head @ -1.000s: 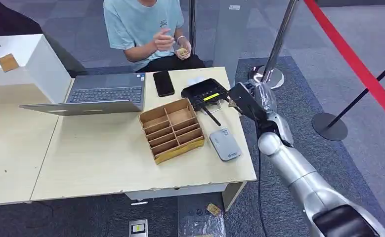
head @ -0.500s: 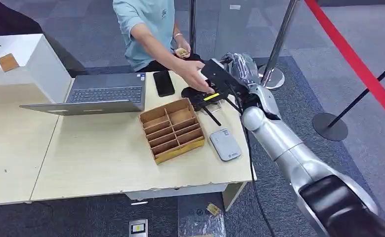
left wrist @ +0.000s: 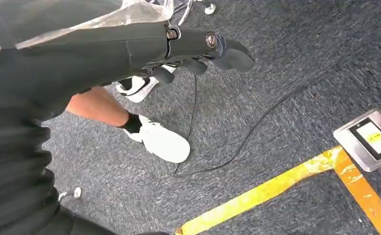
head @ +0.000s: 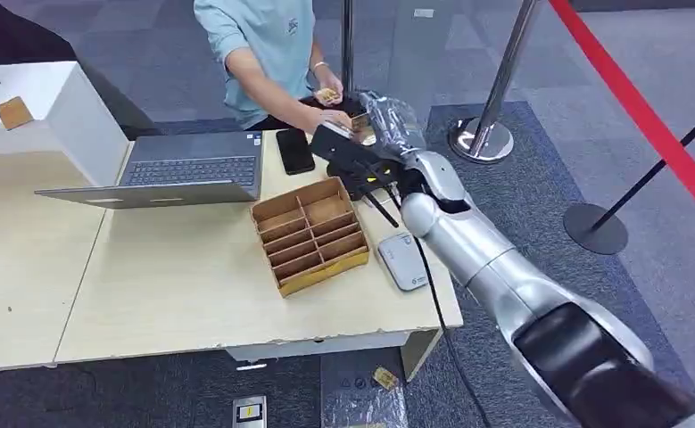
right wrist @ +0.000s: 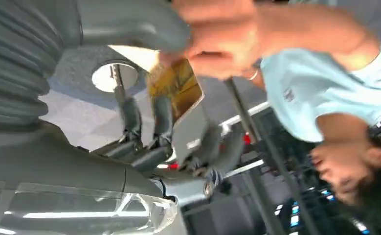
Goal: Pass the card to the sensor for recognition and then transmit it.
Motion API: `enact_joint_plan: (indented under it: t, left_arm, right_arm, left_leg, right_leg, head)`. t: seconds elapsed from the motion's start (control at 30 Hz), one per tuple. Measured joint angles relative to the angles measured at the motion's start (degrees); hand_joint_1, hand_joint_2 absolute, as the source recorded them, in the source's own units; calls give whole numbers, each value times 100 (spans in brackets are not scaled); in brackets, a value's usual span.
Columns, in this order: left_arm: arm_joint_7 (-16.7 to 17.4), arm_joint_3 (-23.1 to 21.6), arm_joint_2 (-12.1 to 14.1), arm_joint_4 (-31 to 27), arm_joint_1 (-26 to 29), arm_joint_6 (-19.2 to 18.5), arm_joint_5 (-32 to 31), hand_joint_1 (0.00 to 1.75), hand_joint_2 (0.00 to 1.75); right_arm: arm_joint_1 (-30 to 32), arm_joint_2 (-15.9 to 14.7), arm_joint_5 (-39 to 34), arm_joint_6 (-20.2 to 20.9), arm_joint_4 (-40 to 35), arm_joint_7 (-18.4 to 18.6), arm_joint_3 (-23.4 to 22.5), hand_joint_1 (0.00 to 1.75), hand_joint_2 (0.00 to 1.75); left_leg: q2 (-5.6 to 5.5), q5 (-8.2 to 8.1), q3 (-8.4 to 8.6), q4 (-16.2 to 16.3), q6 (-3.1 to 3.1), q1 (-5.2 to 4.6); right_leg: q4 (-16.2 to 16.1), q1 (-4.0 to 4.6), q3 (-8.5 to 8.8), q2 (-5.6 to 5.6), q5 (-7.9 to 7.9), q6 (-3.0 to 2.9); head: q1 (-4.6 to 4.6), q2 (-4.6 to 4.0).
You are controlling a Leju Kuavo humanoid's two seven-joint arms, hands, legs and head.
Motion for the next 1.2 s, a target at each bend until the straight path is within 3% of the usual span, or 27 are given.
enact_joint_plan:
  t: [0.17, 0.2, 0.23, 0.27, 0.3, 0.37, 0.4, 0.43, 0.47, 0.5, 0.53, 0.6, 0.63, 0.67, 0.7, 0.73, 0.77, 0.8, 0.83, 0.87, 0.9, 0.93, 0.97, 1.03, 1.07, 1.13, 1.2]
  left_arm:
    - [-30, 0, -2, 0, 2, 2, 0, 0, 175]
    - [-44, 0, -2, 0, 2, 2, 4, 0, 175]
    - [-55, 0, -2, 0, 1, 4, 9, 0, 175]
    - [-66, 0, -4, 0, 2, 4, 20, 0, 175]
    - [-68, 0, -4, 0, 2, 4, 20, 0, 175]
    - [-68, 0, -4, 0, 4, 4, 20, 0, 175]
    - [-68, 0, -4, 0, 7, 4, 20, 0, 175]
    - [-66, 0, -4, 0, 11, 4, 20, 0, 175]
    - [-66, 0, -4, 0, 13, 4, 18, 0, 175]
    - [-66, 0, -4, 0, 13, 4, 20, 0, 175]
    - [-66, 0, -4, 0, 16, 4, 20, 0, 175]
    - [-66, 0, -4, 0, 19, 4, 20, 0, 175]
    - [-68, 0, -4, 0, 21, 4, 20, 0, 175]
    - [-68, 0, -4, 0, 23, 4, 20, 0, 175]
    - [-66, 0, -4, 0, 26, 4, 20, 0, 175]
    - [-66, 0, -4, 0, 29, 4, 18, 0, 175]
    - [-66, 0, -2, 0, 30, 4, 20, 0, 175]
    - [-66, 0, -2, 0, 30, 4, 20, 0, 175]
    - [-66, 0, 0, 0, 31, 7, 18, 0, 175]
    - [-66, 0, 0, 0, 33, 11, 17, 0, 175]
    - [-66, 0, 0, 0, 35, 15, 18, 0, 175]
    - [-66, 0, 2, 0, 35, 18, 18, 0, 175]
    - [-66, 0, 4, 0, 34, 20, 17, 0, 175]
    - [-66, 0, 9, 0, 35, 26, 17, 0, 175]
    - [-68, 0, 9, 0, 35, 31, 18, 0, 175]
    - [-70, 0, 17, 0, 36, 39, 20, 0, 175]
    - [-79, 0, 24, 0, 40, 57, 24, 0, 175]
  right_arm:
    - [2, 131, 50, 100, 7, -15, 155, 0, 175]
    - [8, 149, 35, 133, -9, -15, 170, 7, 175]
    - [20, 155, 17, 166, -46, -15, 188, 98, 175]
    - [27, 162, 0, 181, -81, -15, 208, 148, 175]
    - [32, 173, -11, 197, -107, -15, 225, 175, 175]
    - [55, 179, -13, 208, -166, -15, 264, 175, 175]
    - [78, 179, -13, 221, -210, -15, 282, 68, 175]
    - [101, 179, -13, 232, -243, -15, 295, 2, 175]
    - [124, 177, -11, 236, -276, -15, 310, 0, 175]
    - [149, 175, -5, 236, -310, -13, 330, 21, 175]
    - [170, 170, 0, 236, -343, -6, 349, 136, 175]
    - [210, 160, 4, 236, -396, 2, 378, 154, 175]
    - [234, 153, 7, 238, -420, 7, 387, 133, 175]
    - [255, 144, 11, 253, -441, 7, 395, 133, 175]
    - [278, 131, 44, 273, -459, 7, 406, 10, 175]
    - [299, 118, 79, 282, -477, 7, 422, 38, 175]
    - [322, 111, 107, 282, -496, 9, 430, 38, 175]
    - [342, 100, 127, 282, -509, 9, 433, 168, 175]
    - [355, 89, 149, 282, -527, 22, 435, 168, 175]
    - [364, 83, 160, 282, -533, 28, 437, 157, 175]
    - [377, 74, 159, 282, -544, 35, 439, 63, 175]
    - [393, 65, 160, 282, -555, 42, 439, 17, 175]
    - [407, 61, 160, 282, -564, 44, 439, 21, 175]
    - [428, 52, 159, 282, -568, 44, 441, 86, 175]
    - [440, 46, 160, 282, -577, 44, 444, 68, 175]
    - [469, 37, 159, 273, -577, 44, 457, 17, 175]
    - [515, 33, 159, 247, -577, 42, 459, 23, 175]
  left_leg:
    - [0, 0, 0, 1, 0, -1]
    - [1, 0, 0, 1, 0, -1]
    - [1, 0, 0, 1, 0, -1]
    - [1, 0, 0, 1, 0, -1]
    - [1, 0, 1, 1, 0, -1]
    - [1, 0, 1, 2, 0, -1]
    - [1, 0, 1, 2, 0, -1]
    - [0, 0, 2, 1, 0, -1]
    - [1, 0, 2, 1, 0, -1]
    - [1, 0, 1, 1, 0, -1]
    - [1, 0, 2, 1, 0, -1]
    - [1, 0, 2, 1, 0, -1]
    - [1, 0, 2, 1, 0, -1]
    - [0, 0, 2, 1, 0, -1]
    - [1, 0, 1, 1, 0, -1]
    - [0, 0, 2, 1, 0, -1]
    - [1, 0, 2, 1, 0, -1]
    - [1, 0, 1, 1, 0, -1]
    - [1, 0, 2, 1, 0, -1]
    - [1, 0, 1, 1, 0, -1]
    - [0, 0, 2, 1, 0, -1]
    - [1, 0, 2, 2, 0, -1]
    - [0, 0, 2, 1, 0, -1]
    - [1, 0, 2, 2, 0, -1]
    - [1, 0, 2, 1, 0, -1]
    - [0, 0, 2, 1, 0, -1]
    - [0, 0, 2, 1, 0, -1]
  right_leg:
    - [-1, -1, 1, 0, 0, 0]
    - [-1, -1, 0, 0, 0, 0]
    - [-1, -1, 0, 0, 0, 0]
    - [-2, -1, 0, 0, 0, 0]
    - [-2, -1, 0, 0, 0, 0]
    - [-2, -1, 0, 0, 0, 0]
    - [-2, -1, 0, 0, 0, 0]
    - [-2, -1, 0, 0, 0, 0]
    - [-2, -1, -1, 0, 0, 0]
    - [-2, -1, -1, 0, 0, 0]
    - [-2, 0, -1, 0, 0, 0]
    - [-2, 0, -1, 0, 0, 0]
    - [-2, 0, -1, 0, 0, 0]
    - [-2, 0, -1, 0, 0, 0]
    - [-2, 0, -1, 0, 0, 0]
    - [-2, 0, -1, 0, 0, 0]
    - [-2, 0, -1, 0, 0, 0]
    - [-2, 0, -1, 0, 0, 0]
    - [-2, 0, -1, 0, 0, 0]
    - [-2, -1, -1, 0, 0, 0]
    - [-2, -1, -1, 0, 0, 0]
    - [-2, -1, -1, 0, 0, 0]
    - [-2, -1, -1, 0, 0, 0]
    - [-2, -1, -1, 0, 0, 0]
    - [-2, -1, -1, 0, 0, 0]
    - [-2, 0, -1, 0, 0, 0]
    - [-2, 0, -2, 0, 0, 0]
  head:
    - [0, 0]
    - [0, 0]
    - [0, 0]
    - [0, 0]
    - [0, 0]
    - [0, 0]
    - [0, 0]
    - [0, 0]
    - [-2, 0]
    - [0, 0]
    - [0, 0]
    - [0, 0]
    - [0, 0]
    - [0, 0]
    - [0, 0]
    - [0, 0]
    - [0, 0]
    - [0, 0]
    - [0, 0]
    - [2, 0]
    - [0, 0]
    - [2, 0]
    - [-2, 0]
    - [-2, 0]
    - [2, 0]
    - [0, 0]
    - [0, 0]
